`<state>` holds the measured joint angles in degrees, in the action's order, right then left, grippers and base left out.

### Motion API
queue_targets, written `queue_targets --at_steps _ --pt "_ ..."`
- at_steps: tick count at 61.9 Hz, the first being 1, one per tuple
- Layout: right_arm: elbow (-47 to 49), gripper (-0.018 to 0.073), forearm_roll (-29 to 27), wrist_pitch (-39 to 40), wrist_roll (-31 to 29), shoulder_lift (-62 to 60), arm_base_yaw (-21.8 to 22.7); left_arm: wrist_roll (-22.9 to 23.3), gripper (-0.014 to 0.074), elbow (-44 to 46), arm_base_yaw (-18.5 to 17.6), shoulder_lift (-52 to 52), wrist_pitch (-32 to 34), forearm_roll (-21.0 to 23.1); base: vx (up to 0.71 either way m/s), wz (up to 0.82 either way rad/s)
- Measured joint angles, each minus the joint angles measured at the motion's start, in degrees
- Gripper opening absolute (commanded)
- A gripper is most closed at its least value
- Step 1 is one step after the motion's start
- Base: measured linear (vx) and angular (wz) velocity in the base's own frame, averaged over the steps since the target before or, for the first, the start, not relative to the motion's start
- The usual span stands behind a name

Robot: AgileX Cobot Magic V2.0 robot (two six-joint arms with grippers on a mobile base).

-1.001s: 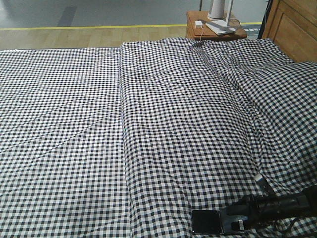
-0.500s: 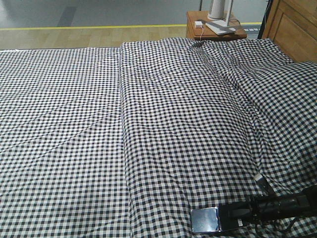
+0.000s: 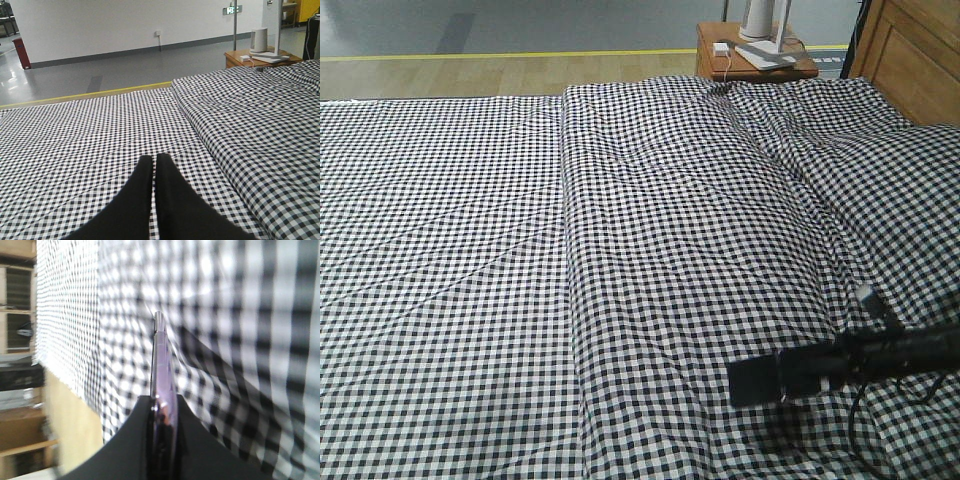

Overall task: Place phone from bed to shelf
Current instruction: 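Close the right gripper on the phone's edge and lift it, then raise the held phone with the right gripper toward the robot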

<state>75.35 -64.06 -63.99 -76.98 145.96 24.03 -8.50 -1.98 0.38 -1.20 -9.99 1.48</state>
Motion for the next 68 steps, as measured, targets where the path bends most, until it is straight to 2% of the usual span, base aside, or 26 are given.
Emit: queue_targets --at_steps 18,32,39,45,53,68 --pt "-0.7 -0.0003 5.8 -1.6 5.4 -23.7 0.0 0.0 0.0001 0.0 0.0 0.0 0.0 0.0 0.0 0.0" --pt "-1.0 -0.0003 5.0 -3.5 6.6 -39.5 -0.1 0.0 0.0001 0.0 0.0 0.0 0.0 0.0 0.0 0.0" --pt "-1.2 -0.0003 3.9 -3.7 6.9 -45.1 -1.5 0.0 0.0001 0.0 0.0 0.0 0.0 0.0 0.0 0.0" --pt "-1.2 -0.0003 3.5 -3.9 7.5 -49.2 -5.2 0.0 0.0001 0.0 0.0 0.0 0.0 0.0 0.0 0.0" --pt "-1.3 -0.0003 3.4 -4.7 7.9 -52.3 -12.6 0.0 0.0001 0.0 0.0 0.0 0.0 0.0 0.0 0.0" --pt "-1.4 -0.0003 3.4 -5.4 12.6 -56.8 -23.9 0.0 0.0001 0.0 0.0 0.0 0.0 0.0 0.0 0.0"
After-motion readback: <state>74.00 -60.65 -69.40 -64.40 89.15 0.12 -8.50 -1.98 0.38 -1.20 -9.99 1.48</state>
